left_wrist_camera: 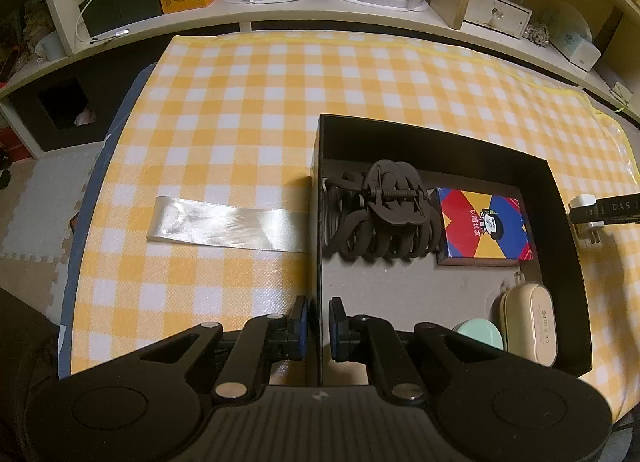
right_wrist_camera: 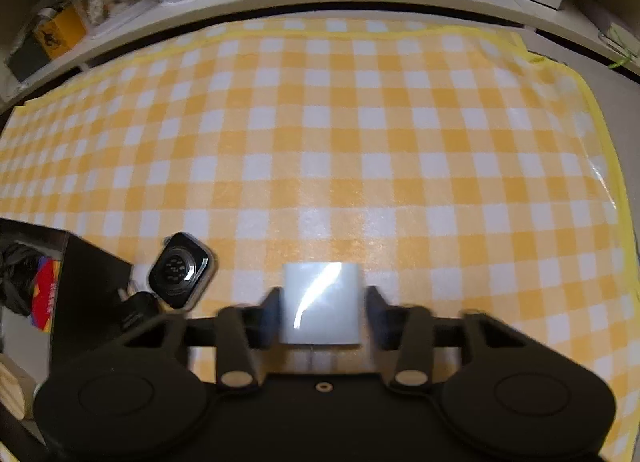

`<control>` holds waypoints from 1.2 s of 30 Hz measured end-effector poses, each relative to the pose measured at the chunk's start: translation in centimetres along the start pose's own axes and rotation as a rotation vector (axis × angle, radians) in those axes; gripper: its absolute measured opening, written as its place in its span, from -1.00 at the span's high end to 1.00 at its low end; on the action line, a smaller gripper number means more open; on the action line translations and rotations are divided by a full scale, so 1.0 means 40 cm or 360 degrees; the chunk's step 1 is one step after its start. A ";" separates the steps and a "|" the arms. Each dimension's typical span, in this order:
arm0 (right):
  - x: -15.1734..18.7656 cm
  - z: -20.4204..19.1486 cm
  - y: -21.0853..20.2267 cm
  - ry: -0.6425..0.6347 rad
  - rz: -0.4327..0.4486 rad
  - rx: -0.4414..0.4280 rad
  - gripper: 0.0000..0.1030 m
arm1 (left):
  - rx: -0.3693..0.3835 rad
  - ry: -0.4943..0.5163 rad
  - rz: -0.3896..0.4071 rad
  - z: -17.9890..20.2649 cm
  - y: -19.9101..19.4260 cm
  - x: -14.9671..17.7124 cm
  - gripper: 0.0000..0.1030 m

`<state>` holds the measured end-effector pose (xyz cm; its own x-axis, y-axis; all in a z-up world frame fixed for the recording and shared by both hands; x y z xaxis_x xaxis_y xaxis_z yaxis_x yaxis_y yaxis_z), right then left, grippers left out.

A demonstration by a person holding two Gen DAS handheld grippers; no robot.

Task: Organize rigid objects
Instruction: 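Carry the white charger into the tray with the right tool and release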

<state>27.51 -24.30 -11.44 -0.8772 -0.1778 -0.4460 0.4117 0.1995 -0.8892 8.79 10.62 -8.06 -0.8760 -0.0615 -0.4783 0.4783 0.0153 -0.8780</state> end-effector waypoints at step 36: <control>0.216 -0.573 -0.129 -0.1968 0.0039 -0.0562 0.16 | 0.0020 -0.0005 -0.0005 -0.008 0.010 0.004 0.79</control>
<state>12.13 -4.77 -8.38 0.0191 -0.9036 -0.4279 0.1701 0.4247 -0.8892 8.84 10.94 -8.47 -0.8773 -0.0644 -0.4756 0.4764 0.0024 -0.8792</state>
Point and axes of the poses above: each gripper's, at about its wrist camera, not at the fingertips, and y roughly the way its jaws point, z to its right, x to its underside, the point moved 3 cm from there along y, roughly the way its jaws point, and after that the axes turned 3 degrees about y, right-handed, at the moved point
